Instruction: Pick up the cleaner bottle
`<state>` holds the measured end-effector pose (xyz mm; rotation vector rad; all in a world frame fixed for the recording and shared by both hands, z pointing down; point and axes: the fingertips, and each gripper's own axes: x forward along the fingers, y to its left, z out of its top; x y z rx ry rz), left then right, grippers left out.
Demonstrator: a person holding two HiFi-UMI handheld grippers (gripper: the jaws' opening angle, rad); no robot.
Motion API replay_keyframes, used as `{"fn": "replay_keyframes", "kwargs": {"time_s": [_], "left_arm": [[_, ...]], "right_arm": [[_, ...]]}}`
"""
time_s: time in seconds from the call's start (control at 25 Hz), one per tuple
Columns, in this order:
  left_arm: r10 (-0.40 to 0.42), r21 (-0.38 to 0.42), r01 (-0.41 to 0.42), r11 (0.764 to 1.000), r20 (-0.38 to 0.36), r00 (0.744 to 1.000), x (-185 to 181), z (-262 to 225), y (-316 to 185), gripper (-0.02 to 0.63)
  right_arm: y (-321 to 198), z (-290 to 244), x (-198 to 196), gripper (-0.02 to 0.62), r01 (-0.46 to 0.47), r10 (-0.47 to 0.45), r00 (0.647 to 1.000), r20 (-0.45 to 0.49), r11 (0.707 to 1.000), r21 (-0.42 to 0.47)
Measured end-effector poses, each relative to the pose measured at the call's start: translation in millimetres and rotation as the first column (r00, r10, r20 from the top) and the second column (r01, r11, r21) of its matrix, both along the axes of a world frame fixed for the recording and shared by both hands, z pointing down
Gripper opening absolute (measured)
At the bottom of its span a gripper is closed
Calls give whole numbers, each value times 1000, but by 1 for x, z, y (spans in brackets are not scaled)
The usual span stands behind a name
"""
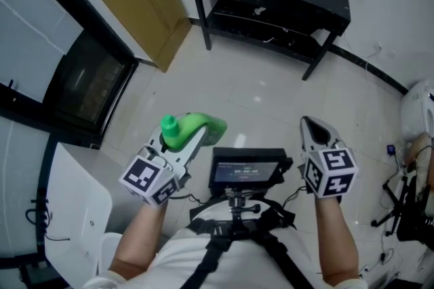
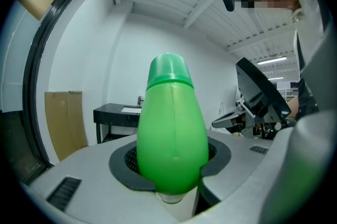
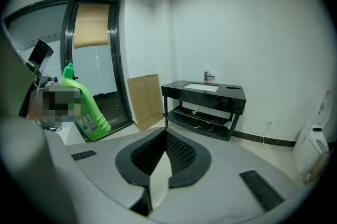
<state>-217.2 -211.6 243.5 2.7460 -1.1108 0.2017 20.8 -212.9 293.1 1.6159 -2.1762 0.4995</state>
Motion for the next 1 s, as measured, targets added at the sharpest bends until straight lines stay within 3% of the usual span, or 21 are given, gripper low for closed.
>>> {"fn": "replay_keyframes", "kwargs": {"time_s": [0.64, 0.8, 1.0], "left_arm": [[21, 2, -21, 1000, 1, 1000, 7, 1, 4, 164], [22, 37, -22, 999, 3, 1000, 5, 1, 3, 164], [23, 12, -23, 1000, -2, 1000, 8, 2, 8, 164]], "right_arm": [[3, -2, -9, 3, 32, -32, 999, -12, 999, 7], [5, -1, -10, 2, 39, -39, 999, -19, 999, 8], [9, 1, -10, 2, 41, -41, 999, -21, 999, 6]]}}
